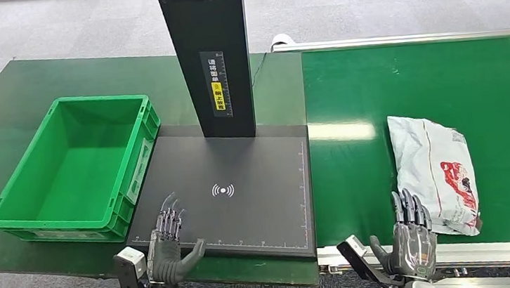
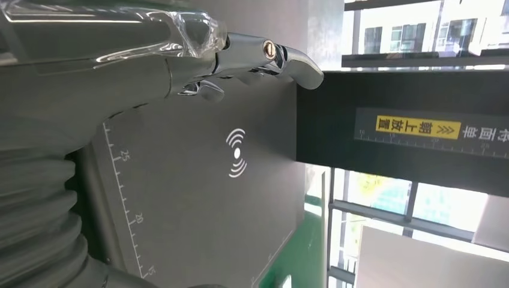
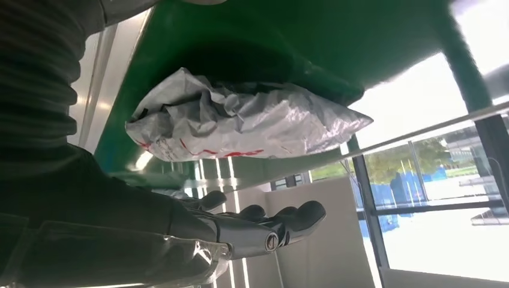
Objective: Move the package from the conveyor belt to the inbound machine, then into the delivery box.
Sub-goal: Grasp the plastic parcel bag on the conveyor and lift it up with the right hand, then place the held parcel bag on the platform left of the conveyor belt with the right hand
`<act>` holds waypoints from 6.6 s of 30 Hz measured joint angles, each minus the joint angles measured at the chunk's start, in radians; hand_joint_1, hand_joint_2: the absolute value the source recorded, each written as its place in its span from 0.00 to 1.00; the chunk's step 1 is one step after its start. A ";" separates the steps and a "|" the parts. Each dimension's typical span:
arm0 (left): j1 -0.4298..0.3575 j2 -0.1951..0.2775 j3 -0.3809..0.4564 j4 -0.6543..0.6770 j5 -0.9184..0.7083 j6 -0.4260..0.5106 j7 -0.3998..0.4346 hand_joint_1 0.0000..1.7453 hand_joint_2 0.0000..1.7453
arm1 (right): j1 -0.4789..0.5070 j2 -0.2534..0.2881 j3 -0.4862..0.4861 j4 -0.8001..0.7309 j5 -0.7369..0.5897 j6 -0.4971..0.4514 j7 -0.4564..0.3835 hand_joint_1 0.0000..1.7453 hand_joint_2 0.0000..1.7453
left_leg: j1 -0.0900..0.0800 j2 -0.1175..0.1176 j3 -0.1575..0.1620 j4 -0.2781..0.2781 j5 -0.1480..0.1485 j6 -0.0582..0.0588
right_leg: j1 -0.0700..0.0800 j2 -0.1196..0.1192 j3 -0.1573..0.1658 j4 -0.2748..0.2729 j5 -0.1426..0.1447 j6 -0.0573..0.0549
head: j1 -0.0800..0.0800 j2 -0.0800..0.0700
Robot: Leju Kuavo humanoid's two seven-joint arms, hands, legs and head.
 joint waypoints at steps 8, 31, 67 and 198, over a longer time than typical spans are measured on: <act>-0.008 -0.004 0.001 0.014 -0.011 -0.003 0.000 0.00 1.00 | -0.040 -0.019 -0.005 0.110 0.066 0.000 0.062 0.00 1.00 | 0.000 0.000 0.000 0.000 0.000 0.000 | 0.000 0.000 0.000 0.000 0.000 0.000 | 0.000 0.000; -0.002 -0.004 0.020 0.021 -0.024 -0.004 0.000 0.00 1.00 | -0.041 -0.131 0.224 0.168 0.112 0.000 0.360 0.00 1.00 | 0.000 0.000 0.000 0.000 0.000 0.000 | 0.000 0.000 0.000 0.000 0.000 0.000 | 0.000 0.000; 0.020 -0.015 0.057 0.021 -0.041 -0.015 0.000 0.00 1.00 | 0.071 -0.202 0.201 0.039 0.112 -0.001 0.404 0.00 1.00 | 0.000 0.000 -0.001 0.000 -0.001 0.000 | 0.000 0.000 0.000 0.000 0.000 0.000 | 0.000 0.000; -0.022 0.039 -0.002 0.017 0.008 0.093 -0.003 0.00 1.00 | -0.150 0.013 0.821 -0.110 -0.674 0.031 -0.223 1.00 1.00 | 0.000 0.000 0.000 0.000 0.001 -0.001 | 0.001 0.000 0.001 0.001 0.000 0.000 | 0.000 0.000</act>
